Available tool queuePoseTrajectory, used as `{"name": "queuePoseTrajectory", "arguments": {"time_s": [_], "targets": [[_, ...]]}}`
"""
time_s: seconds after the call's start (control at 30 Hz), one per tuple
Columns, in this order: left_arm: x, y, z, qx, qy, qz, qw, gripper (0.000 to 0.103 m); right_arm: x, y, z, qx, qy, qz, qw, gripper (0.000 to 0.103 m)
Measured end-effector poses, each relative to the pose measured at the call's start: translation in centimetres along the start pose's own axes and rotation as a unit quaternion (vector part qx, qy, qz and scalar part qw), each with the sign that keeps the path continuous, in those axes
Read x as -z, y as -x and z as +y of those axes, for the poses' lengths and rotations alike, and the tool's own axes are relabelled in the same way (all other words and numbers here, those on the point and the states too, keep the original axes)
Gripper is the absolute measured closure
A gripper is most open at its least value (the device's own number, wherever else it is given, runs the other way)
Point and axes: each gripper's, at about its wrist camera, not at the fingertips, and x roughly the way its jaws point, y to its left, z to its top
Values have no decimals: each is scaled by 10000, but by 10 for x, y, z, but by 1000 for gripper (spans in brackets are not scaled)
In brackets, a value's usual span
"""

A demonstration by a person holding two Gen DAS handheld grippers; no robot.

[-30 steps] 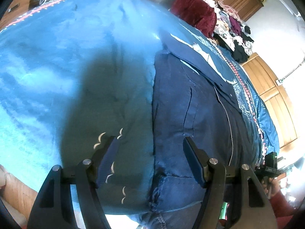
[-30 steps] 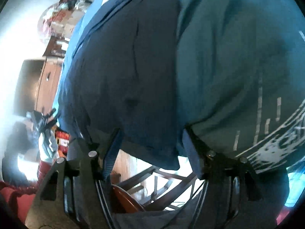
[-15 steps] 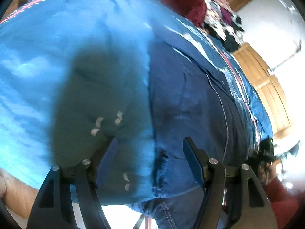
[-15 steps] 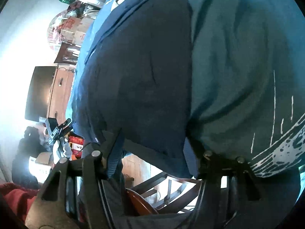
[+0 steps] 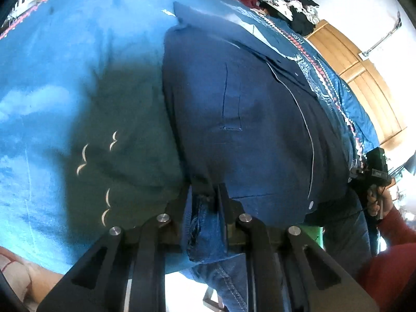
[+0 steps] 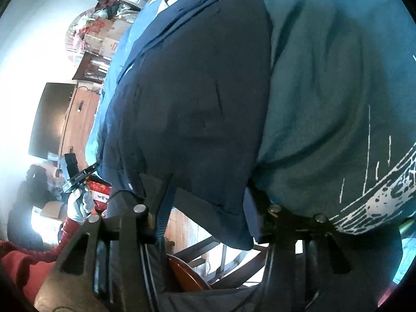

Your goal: Fold large clothes

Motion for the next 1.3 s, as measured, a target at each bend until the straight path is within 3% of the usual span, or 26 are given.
{"name": "queuePoseTrajectory", "arguments": {"time_s": [0.23,0.3,0.33,0.37,0.5,0.6,0.7,0.77,0.83,0.87,0.93,1.0,1.07,1.13,1.2,1.27,1.3], "targets": [[-5,-11,12,217,214,80,9995,80,2,-12,-11,73,-229,78,9997,53],[-5,-11,10,203,200,87,9996,82,4,-10,-7,162,-203,9,9997,66],[-5,-11,9,202,203,83,9996,84,4,-6,-3,144,-152,-36,9998,90],[-6,-10,8,263,267,77,9993,90,3,2,5,62,-77,-156,9998,97],[-16,10,0,908,513,-289,9941,91,-5,33,27,-298,50,-554,9980,100],[-35,35,-4,1432,696,-792,9841,91,-14,47,35,-476,33,-655,9967,101],[-57,50,-14,1652,619,-1054,9787,91,-18,37,31,-231,63,-256,9994,97],[-67,49,-15,1579,510,-1002,9810,91,-10,14,15,244,-65,417,9988,92],[-68,40,-13,1543,520,-857,9829,91,7,-6,-2,765,-154,1236,9893,89],[-65,34,-9,1476,570,-763,9844,91,11,-7,-4,924,-122,1363,9863,89],[-58,27,-4,1431,741,-706,9844,91,6,8,0,914,17,1044,9903,89],[-49,25,8,1359,930,-691,9839,90,-10,29,3,473,-3,351,9983,88],[-41,24,16,1314,1030,-664,9837,90,-26,36,-2,381,-5,-276,9989,85],[-36,21,18,1279,1063,-651,9839,90,-36,22,-16,413,-151,-318,9985,83],[-33,17,20,1248,1102,-637,9840,90,-33,-2,-37,909,-246,79,9955,103],[-31,15,22,1226,1139,-633,9839,90,-23,7,-66,669,-788,-61,9946,103],[-30,15,24,1209,1173,-639,9836,90,-15,17,-74,745,-909,-189,9929,103]]}}
